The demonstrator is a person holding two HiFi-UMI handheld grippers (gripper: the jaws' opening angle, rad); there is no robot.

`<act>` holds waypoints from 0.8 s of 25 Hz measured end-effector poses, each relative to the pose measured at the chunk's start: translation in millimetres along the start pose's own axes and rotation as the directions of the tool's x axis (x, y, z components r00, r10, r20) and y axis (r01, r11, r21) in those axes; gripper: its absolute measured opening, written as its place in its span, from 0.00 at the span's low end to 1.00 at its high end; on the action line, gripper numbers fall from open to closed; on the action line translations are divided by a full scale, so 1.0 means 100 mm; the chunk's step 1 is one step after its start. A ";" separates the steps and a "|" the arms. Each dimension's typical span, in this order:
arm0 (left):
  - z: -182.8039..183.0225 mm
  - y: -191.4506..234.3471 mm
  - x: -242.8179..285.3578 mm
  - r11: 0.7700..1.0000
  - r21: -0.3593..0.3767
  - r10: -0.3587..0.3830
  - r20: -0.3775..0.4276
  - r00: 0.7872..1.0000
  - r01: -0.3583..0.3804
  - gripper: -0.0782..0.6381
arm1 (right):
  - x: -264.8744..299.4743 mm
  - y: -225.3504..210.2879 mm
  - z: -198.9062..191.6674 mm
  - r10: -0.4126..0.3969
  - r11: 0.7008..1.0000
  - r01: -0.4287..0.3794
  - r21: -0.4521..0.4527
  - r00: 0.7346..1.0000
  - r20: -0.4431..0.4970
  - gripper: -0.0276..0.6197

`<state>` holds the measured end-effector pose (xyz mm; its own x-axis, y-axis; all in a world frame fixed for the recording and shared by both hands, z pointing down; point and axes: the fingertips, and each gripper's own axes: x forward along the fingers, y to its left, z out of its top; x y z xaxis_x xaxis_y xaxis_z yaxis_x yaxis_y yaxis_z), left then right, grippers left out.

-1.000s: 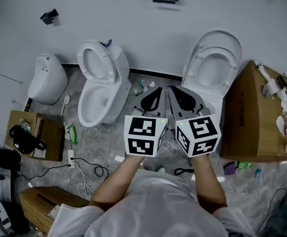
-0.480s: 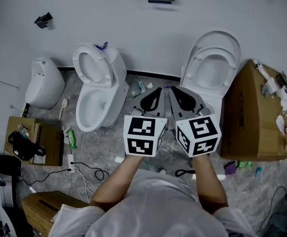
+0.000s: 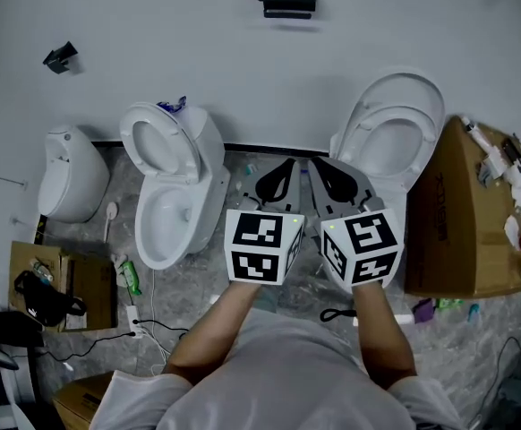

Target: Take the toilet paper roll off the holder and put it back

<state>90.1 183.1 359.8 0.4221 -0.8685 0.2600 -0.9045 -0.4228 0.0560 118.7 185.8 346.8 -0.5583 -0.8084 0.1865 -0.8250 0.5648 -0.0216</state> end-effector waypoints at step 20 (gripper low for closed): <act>0.55 1.50 1.18 0.992 -0.002 -0.128 0.003 0.992 0.128 0.12 | 1.90 -0.28 0.46 -0.101 0.995 0.101 0.005 0.994 -0.034 0.05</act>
<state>8.1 2.9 346.2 0.5347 -0.8078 0.2482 -0.8431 -0.5300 0.0911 32.0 8.4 338.0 -0.4690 -0.8551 0.2210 -0.8776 0.4794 -0.0076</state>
